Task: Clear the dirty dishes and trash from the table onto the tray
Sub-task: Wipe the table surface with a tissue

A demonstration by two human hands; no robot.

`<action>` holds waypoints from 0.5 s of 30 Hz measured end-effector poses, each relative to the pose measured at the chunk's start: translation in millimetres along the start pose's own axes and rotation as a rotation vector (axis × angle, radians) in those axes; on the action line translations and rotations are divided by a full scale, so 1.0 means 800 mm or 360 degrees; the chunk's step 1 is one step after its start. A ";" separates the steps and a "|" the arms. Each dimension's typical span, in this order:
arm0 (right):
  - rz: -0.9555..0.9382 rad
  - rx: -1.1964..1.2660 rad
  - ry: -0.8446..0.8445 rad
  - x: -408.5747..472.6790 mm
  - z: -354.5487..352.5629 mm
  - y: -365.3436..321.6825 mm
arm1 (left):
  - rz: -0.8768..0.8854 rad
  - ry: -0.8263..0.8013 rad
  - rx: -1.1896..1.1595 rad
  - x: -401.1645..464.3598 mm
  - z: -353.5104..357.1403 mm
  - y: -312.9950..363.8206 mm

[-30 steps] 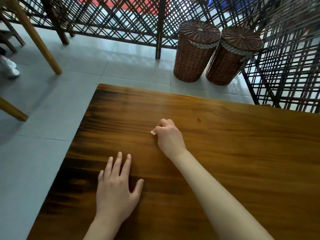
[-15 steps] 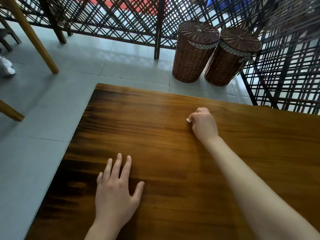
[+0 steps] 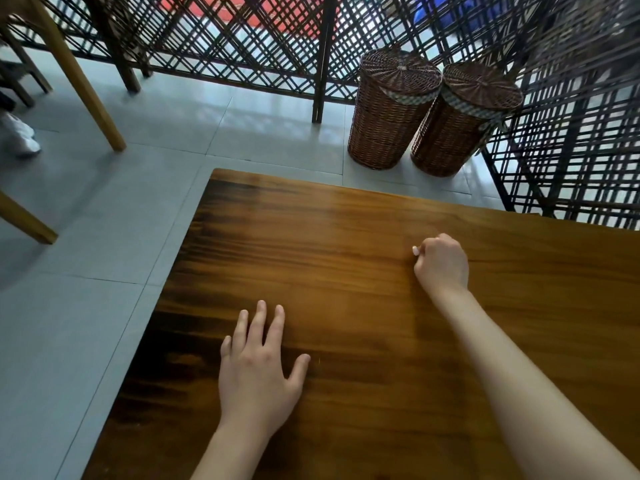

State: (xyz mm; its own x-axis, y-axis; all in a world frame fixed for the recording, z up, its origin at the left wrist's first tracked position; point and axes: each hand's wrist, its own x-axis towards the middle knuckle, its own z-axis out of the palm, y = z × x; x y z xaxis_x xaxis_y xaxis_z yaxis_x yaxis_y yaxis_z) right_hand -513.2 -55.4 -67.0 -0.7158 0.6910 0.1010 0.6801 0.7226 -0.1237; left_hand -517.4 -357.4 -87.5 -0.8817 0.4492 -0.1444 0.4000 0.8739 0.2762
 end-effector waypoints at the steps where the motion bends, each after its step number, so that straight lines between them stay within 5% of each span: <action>1: 0.0010 -0.0010 -0.0013 -0.007 -0.002 0.001 | 0.0001 -0.0008 0.0004 0.000 0.000 -0.001; 15: -0.0026 0.0055 -0.0109 -0.180 -0.019 -0.004 | 0.0045 -0.0034 0.0013 0.004 0.000 -0.006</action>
State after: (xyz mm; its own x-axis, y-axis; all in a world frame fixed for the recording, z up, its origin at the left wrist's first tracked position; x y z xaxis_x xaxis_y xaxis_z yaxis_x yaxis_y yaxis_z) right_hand -409.9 -156.4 -66.2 -0.7366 0.6754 0.0356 0.6633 0.7317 -0.1570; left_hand -522.3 -360.1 -89.5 -0.8644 0.4776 -0.1569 0.4269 0.8622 0.2727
